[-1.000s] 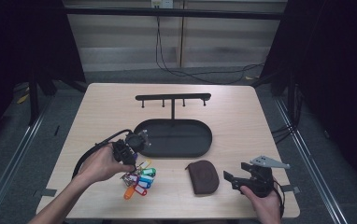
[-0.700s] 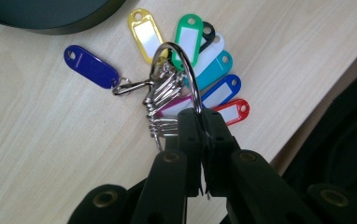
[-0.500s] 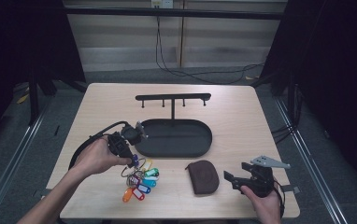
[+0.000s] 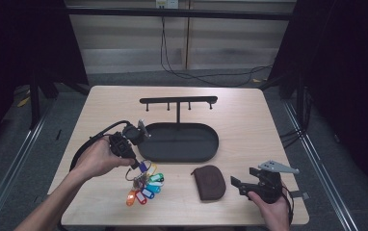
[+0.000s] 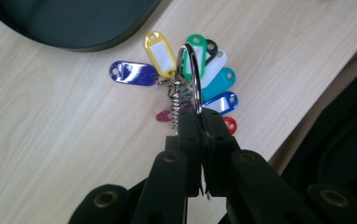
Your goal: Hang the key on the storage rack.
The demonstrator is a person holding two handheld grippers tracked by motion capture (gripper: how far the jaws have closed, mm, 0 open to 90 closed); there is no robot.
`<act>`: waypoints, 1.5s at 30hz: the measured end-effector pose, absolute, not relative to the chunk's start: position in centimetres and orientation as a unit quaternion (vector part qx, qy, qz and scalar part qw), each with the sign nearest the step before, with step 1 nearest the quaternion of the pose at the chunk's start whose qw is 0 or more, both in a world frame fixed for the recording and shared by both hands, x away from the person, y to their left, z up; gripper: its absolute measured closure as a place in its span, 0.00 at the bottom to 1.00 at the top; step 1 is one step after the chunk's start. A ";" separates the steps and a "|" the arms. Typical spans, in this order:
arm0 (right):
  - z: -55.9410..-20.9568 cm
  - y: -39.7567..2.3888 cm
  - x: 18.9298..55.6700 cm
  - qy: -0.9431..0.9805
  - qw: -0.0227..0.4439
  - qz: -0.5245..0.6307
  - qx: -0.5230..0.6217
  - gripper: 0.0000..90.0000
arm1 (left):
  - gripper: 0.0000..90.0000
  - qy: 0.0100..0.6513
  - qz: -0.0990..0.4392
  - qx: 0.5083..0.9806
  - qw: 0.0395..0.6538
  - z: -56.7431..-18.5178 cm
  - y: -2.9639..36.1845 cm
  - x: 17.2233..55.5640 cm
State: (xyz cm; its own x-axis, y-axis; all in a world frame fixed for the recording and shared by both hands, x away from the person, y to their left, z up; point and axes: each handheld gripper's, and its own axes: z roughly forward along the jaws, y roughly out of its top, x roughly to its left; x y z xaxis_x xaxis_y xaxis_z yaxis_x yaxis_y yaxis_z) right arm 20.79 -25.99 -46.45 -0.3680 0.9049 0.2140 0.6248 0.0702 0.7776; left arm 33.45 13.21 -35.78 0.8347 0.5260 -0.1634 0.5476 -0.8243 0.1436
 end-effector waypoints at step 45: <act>-46.5 -26.1 20.9 0.711 0.164 0.417 0.542 0.17 | 0.98 0.307 -0.032 0.944 0.119 -28.8 14.3 34.7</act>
State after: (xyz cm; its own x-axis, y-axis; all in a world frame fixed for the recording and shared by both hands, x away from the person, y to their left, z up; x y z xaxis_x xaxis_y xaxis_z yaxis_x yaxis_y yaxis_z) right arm 20.89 -26.11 -46.51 -0.3593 0.9070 0.2195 0.6337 0.0645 0.7709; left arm 34.68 14.30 -28.75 0.8094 0.5717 -0.1346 0.5872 -0.7830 0.2053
